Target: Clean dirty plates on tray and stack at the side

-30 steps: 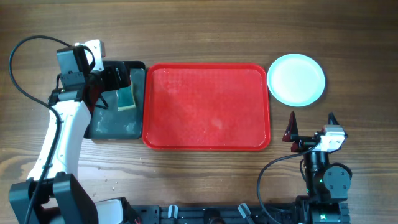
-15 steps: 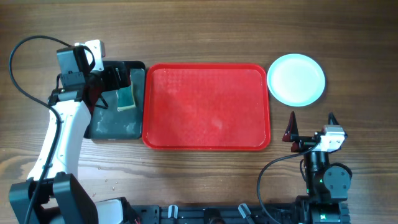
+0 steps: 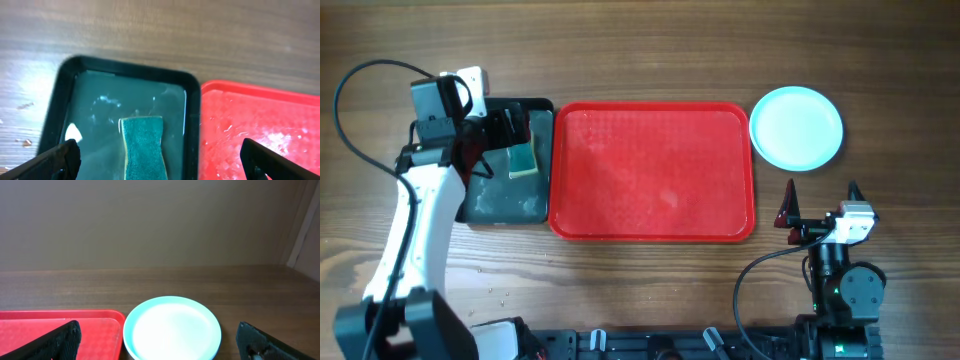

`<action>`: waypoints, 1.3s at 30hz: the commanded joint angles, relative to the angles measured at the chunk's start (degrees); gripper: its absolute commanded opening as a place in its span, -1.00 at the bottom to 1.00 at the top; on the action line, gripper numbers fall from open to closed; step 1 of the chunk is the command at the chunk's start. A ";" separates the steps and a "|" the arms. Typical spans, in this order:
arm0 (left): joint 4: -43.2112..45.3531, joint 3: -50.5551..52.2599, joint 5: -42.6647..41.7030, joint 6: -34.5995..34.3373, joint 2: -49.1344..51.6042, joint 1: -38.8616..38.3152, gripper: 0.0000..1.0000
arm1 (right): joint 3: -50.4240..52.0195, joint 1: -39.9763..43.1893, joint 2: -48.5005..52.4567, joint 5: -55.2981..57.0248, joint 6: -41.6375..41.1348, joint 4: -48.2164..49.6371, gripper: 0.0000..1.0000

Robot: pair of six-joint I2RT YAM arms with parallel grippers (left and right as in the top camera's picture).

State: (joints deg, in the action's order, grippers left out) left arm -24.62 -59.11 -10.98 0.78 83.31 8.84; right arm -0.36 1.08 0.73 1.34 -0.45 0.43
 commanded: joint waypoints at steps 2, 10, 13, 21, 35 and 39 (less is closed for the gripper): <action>-0.04 2.08 -0.04 -0.11 -10.99 -0.07 1.00 | 0.09 0.28 -0.46 0.57 -1.20 0.20 0.99; -0.28 20.26 -0.04 -0.11 -35.60 -0.07 1.00 | 0.09 0.28 -0.46 0.57 -1.20 0.20 0.99; -0.26 30.45 0.61 0.13 -47.76 -0.07 1.00 | 0.09 0.28 -0.46 0.57 -1.20 0.20 1.00; 9.94 38.82 -0.11 0.09 -72.41 -2.38 1.00 | 0.09 0.28 -0.46 0.57 -1.20 0.20 0.99; 41.33 55.98 -4.66 -1.27 -83.12 -5.62 1.00 | 0.09 0.28 -0.46 0.57 -1.20 0.20 1.00; 40.92 58.80 -4.63 -1.27 -83.12 -4.76 1.00 | 0.09 0.28 -0.46 0.57 -1.20 0.20 0.99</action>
State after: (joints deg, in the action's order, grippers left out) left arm 16.60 -2.31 -14.94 0.32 0.78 3.40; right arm -0.36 1.08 0.73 1.39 -0.67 0.40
